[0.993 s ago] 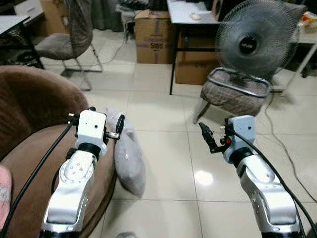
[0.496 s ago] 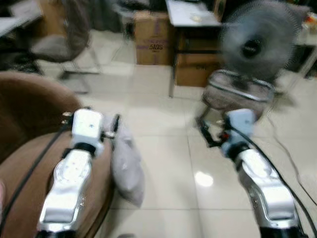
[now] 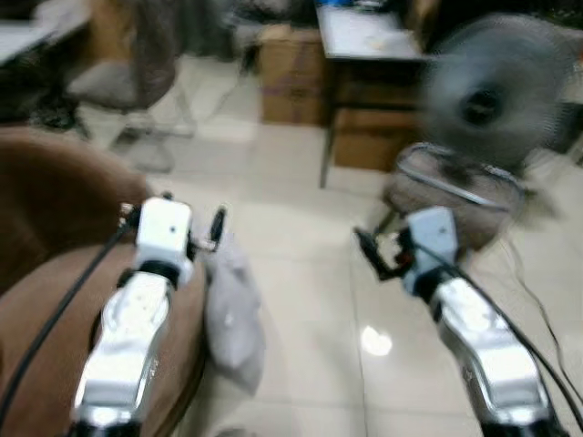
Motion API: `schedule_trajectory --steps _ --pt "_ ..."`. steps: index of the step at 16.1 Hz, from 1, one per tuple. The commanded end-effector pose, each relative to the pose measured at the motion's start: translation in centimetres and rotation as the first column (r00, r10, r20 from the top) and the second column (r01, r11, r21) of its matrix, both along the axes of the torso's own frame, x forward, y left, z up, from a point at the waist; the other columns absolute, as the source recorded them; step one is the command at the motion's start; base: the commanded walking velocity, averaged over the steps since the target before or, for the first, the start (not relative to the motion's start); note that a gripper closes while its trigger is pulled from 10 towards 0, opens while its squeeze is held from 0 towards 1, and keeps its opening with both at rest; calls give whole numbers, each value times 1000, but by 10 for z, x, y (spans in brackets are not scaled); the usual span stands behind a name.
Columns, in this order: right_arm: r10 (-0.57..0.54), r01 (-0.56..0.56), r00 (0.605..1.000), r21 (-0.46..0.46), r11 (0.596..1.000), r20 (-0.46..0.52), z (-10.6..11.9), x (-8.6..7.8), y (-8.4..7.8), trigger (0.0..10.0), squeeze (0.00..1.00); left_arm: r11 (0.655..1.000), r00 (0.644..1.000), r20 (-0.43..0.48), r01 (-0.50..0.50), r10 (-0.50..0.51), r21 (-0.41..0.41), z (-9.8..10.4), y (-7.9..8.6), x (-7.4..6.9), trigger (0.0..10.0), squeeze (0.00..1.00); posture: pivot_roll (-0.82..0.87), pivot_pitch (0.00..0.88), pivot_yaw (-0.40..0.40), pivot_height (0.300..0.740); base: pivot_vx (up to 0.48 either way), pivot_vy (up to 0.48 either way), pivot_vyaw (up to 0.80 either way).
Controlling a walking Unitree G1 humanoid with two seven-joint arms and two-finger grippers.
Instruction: Move the pillow to the sofa from floor
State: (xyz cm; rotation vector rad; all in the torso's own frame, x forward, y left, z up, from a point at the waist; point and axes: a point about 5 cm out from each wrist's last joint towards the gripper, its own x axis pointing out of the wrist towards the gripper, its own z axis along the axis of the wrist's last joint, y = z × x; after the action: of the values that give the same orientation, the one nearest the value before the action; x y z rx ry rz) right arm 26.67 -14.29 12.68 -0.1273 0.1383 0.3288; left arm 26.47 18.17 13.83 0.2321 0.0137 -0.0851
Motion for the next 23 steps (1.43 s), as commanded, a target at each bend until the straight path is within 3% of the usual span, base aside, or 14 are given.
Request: schedule_trajectory --steps 1,9,13,23 --pt "-34 34 999 -4 999 -1 -1 1 -10 10000 0 1000 999 23 25 -24 0 6 -7 2 10000 0 63 0 -1 740 345 0 0" --pt "-79 80 997 41 996 -21 -10 2 -15 10000 0 999 999 18 41 -41 5 5 -7 4 10000 0 58 0 9 740 326 0 0" --pt "-80 82 996 72 994 -33 -11 2 -14 10000 0 1000 999 12 30 -30 -4 4 -7 5 10000 0 58 0 9 740 0 0 0" --pt "-92 93 996 92 991 -17 -2 -4 -13 10000 0 999 999 -6 46 -47 -16 1 -11 6 10000 0 52 0 14 655 0 0 0"
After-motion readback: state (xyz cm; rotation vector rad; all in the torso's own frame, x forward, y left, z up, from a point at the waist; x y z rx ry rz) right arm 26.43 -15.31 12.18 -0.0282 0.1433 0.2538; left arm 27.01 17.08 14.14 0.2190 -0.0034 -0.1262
